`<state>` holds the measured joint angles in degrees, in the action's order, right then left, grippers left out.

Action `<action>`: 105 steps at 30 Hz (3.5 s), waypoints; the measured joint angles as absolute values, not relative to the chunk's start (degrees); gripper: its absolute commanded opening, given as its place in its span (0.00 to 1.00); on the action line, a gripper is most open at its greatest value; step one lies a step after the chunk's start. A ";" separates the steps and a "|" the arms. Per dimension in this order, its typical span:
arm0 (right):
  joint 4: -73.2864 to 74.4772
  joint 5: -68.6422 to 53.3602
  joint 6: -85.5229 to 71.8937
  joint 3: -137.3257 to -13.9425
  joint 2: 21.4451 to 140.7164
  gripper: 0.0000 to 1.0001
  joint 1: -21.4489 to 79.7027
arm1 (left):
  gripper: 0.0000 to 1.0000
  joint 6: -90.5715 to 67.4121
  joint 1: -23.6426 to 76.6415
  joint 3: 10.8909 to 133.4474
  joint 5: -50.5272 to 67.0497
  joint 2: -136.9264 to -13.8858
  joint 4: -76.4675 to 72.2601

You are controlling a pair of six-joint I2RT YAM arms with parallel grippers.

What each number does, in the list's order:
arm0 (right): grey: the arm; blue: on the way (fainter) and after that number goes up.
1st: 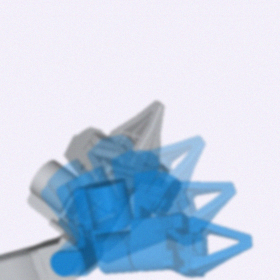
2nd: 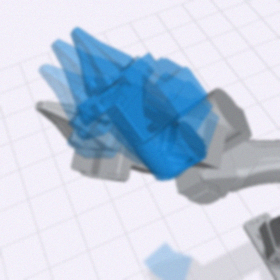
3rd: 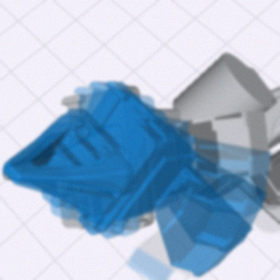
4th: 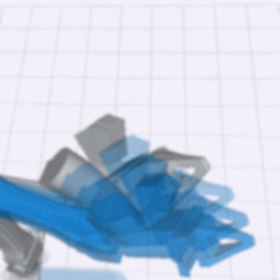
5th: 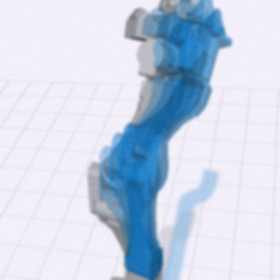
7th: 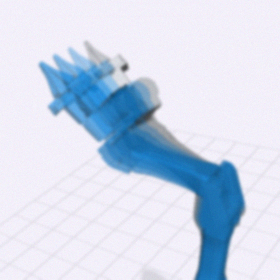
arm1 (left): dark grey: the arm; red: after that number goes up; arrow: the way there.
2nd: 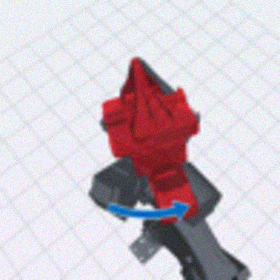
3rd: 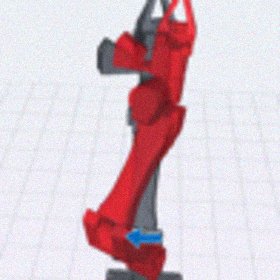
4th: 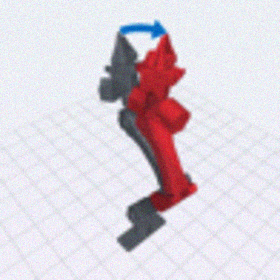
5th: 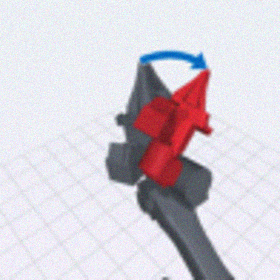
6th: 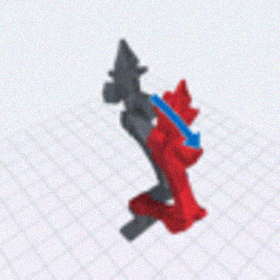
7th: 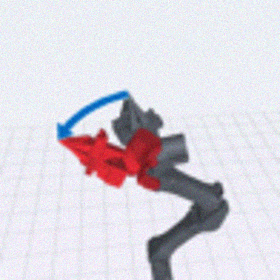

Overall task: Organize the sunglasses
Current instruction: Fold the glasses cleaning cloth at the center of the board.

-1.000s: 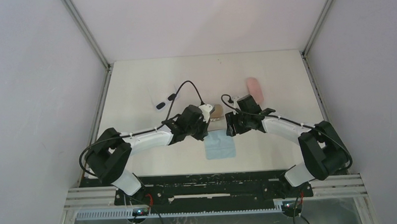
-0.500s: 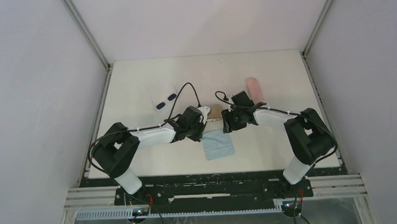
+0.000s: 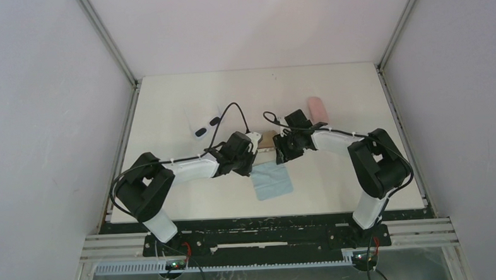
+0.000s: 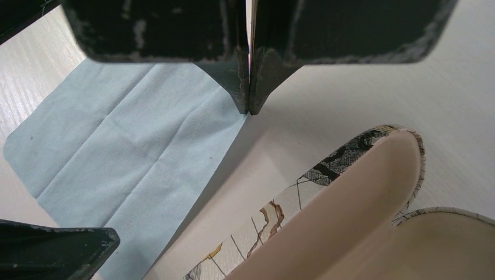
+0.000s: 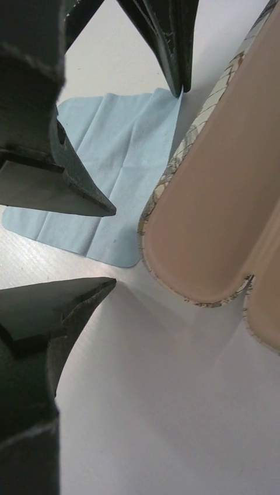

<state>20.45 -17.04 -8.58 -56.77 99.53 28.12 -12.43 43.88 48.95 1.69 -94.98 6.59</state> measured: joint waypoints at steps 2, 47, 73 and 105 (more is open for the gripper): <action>20.27 -17.34 -8.49 -57.45 100.25 0.42 28.16 | 0.00 -12.43 43.83 48.95 1.72 -94.98 6.59; 21.34 -5.91 -11.75 -57.25 99.68 0.00 36.18 | 0.00 -12.38 42.30 49.34 5.50 -95.37 5.98; 16.80 -1.89 -11.92 -43.86 81.47 0.00 37.06 | 0.00 -10.81 42.87 51.05 14.20 -91.64 3.14; 21.19 -0.51 -14.39 -41.91 78.54 0.00 40.97 | 0.00 -10.92 46.83 42.81 14.26 -87.09 1.41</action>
<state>21.19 -0.51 -14.39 -41.91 78.54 40.97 -10.92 46.83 42.81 14.26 -87.09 1.41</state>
